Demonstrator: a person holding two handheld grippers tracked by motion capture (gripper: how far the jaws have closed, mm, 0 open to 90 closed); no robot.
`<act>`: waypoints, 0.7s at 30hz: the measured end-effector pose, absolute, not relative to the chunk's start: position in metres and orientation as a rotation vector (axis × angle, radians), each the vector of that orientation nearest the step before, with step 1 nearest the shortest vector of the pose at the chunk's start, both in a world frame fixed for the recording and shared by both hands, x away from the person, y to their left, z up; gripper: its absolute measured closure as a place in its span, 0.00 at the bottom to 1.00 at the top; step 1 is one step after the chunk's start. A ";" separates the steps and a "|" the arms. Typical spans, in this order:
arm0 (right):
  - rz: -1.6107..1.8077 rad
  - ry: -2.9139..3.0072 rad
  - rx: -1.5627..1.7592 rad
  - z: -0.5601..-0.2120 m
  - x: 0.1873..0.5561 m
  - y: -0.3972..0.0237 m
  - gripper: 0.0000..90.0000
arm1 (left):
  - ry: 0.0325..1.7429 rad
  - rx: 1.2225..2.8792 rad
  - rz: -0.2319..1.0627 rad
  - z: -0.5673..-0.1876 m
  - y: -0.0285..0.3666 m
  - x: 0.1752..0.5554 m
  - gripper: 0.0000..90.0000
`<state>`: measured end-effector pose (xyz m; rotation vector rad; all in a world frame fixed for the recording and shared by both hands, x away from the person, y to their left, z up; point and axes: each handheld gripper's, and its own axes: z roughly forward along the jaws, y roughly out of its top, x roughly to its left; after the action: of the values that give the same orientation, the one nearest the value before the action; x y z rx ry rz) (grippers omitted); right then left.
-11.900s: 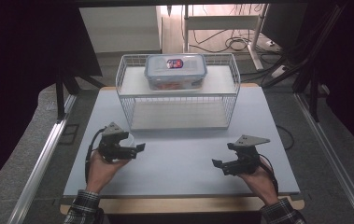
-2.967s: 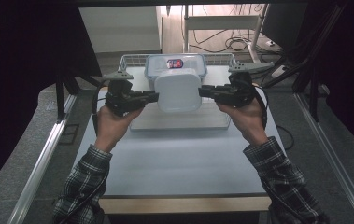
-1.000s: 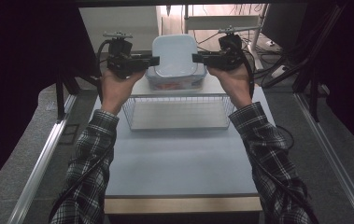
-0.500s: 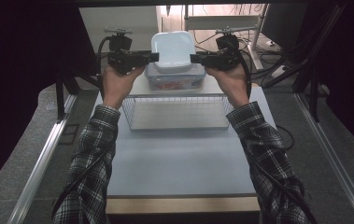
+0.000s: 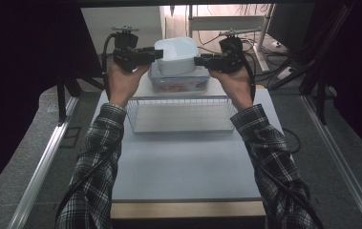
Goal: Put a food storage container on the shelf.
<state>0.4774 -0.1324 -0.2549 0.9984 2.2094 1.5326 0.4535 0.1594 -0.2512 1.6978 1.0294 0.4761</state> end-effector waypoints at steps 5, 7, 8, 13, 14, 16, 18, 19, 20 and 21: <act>1.556 2.210 0.982 -0.255 0.475 -0.135 0.71 | 1.028 1.651 0.500 -0.247 0.171 0.445 0.72; 1.559 2.204 0.980 -0.254 0.474 -0.136 0.72 | 1.038 1.649 0.507 -0.248 0.177 0.442 0.80; 1.563 2.204 0.981 -0.254 0.474 -0.138 0.73 | 1.046 1.651 0.507 -0.250 0.179 0.441 0.83; 1.540 2.185 0.991 -0.258 0.476 -0.144 0.89 | 1.080 1.683 0.481 -0.265 0.183 0.444 0.94; 1.531 2.176 1.001 -0.260 0.477 -0.145 0.92 | 1.083 1.688 0.478 -0.268 0.183 0.447 0.94; 1.518 2.168 1.016 -0.262 0.481 -0.145 0.95 | 1.094 1.695 0.476 -0.273 0.180 0.452 0.94; 1.501 2.161 1.025 -0.264 0.485 -0.144 0.96 | 1.109 1.691 0.474 -0.276 0.177 0.456 0.94; 1.491 2.158 1.027 -0.265 0.488 -0.143 0.96 | 1.111 1.695 0.479 -0.276 0.176 0.459 0.94; 1.481 2.155 1.030 -0.266 0.490 -0.142 0.96 | 1.117 1.692 0.485 -0.277 0.174 0.461 0.94; 1.478 2.151 1.031 -0.267 0.493 -0.141 0.96 | 1.122 1.693 0.481 -0.278 0.173 0.463 0.94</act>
<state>0.4926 -0.1405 -0.2671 1.0310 2.1506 1.4776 0.4634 0.1731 -0.2777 1.6928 1.1217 0.4811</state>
